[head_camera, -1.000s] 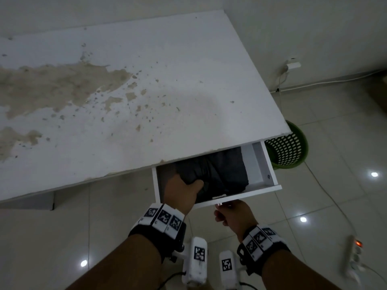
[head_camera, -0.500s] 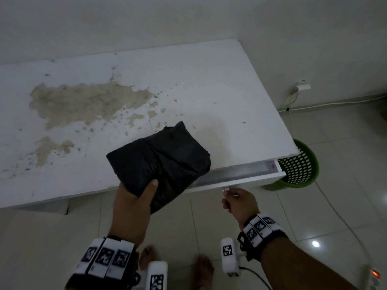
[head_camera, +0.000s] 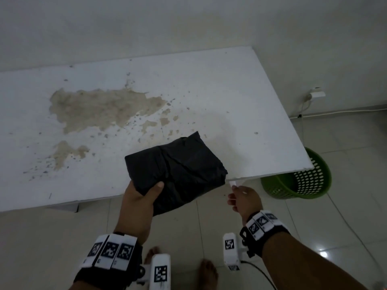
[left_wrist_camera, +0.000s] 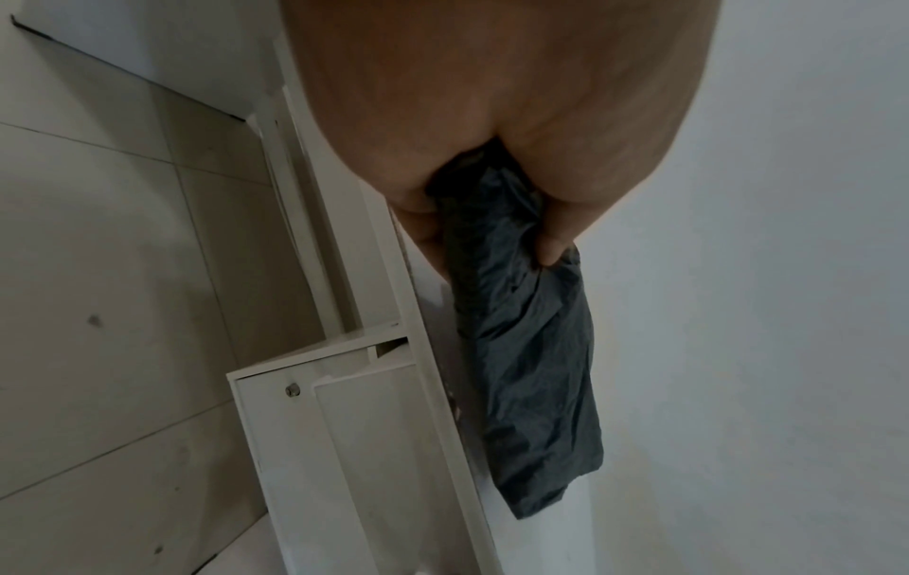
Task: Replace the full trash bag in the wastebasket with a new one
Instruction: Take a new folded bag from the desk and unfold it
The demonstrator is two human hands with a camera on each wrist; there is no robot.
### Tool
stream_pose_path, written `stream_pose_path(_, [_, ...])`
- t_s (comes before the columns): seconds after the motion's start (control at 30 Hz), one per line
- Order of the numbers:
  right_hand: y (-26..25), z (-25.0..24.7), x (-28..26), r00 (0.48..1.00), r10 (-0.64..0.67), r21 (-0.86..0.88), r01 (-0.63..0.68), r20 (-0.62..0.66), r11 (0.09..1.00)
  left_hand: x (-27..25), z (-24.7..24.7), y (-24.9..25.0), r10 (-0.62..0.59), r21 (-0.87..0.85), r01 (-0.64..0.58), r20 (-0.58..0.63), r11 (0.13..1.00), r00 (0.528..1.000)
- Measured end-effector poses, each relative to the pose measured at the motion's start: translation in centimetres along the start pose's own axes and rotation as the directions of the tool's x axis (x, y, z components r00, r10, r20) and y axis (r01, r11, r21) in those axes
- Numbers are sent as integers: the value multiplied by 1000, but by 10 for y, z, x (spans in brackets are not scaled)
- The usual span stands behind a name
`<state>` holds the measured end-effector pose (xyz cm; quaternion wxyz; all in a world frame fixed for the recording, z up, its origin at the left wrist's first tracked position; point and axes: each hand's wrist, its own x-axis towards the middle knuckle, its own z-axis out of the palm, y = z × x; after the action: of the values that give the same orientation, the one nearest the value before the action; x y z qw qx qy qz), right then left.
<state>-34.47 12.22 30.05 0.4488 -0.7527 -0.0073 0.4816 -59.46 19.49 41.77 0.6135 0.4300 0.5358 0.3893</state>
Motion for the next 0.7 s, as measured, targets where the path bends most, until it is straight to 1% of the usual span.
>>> stream_pose_path(0.03, [-1,-1,-15,999,40,4,-41,28,999,-2,1,1,-6,1,6,28,1000,1000])
stream_pose_path(0.07, [-3,-2,-32,994,73,20,-75,87,997,-5,3,2,-15,9,15,59,1000,998])
stream_pose_path(0.1, [-6,-3,-49,981,82,65,-95,177,993,-7,3,3,-28,19,26,91,999,995])
stream_pose_path(0.13, [-9,-7,-64,955,53,128,-94,292,987,-8,4,4,-46,27,43,123,999,991])
stream_pose_path(0.17, [-14,-11,-78,912,-7,199,-82,409,977,-10,5,6,-65,42,59,157,997,985])
stream_pose_path(0.2, [-19,-16,-90,868,-68,269,-77,492,960,-12,6,8,-83,67,72,192,995,978])
stream_pose_path(0.23, [-25,-21,-100,839,-120,343,-83,530,936,-15,8,11,-107,106,84,231,991,967])
stream_pose_path(0.3, [-36,-28,-115,802,-182,461,-128,569,878,-19,12,17,-156,202,99,293,974,943])
stream_pose_path(0.33, [-41,-31,-121,797,-204,487,-126,569,864,-21,15,20,-172,255,92,311,963,935])
stream_pose_path(0.37, [-47,-33,-126,804,-228,480,-80,549,873,-23,18,21,-176,301,78,316,951,932])
stream_pose_path(0.43, [-61,-37,-138,811,-314,427,89,493,900,-26,23,22,-155,365,41,290,930,944])
stream_pose_path(0.5, [-72,-43,-149,777,-434,397,258,457,881,-28,28,23,-125,389,29,225,921,966])
stream_pose_path(0.57, [-80,-47,-159,747,-530,368,398,401,840,-32,36,27,-124,351,74,121,933,985])
stream_pose_path(0.63, [-85,-50,-169,714,-638,215,601,289,770,-40,45,40,-69,359,48,44,932,997])
stream_pose_path(0.67, [-87,-50,-173,682,-692,100,691,237,716,-48,49,48,-23,349,8,40,937,999])
stream_pose_path(0.7, [-88,-49,-178,639,-742,-22,761,204,649,-56,53,56,25,311,-49,79,949,997])
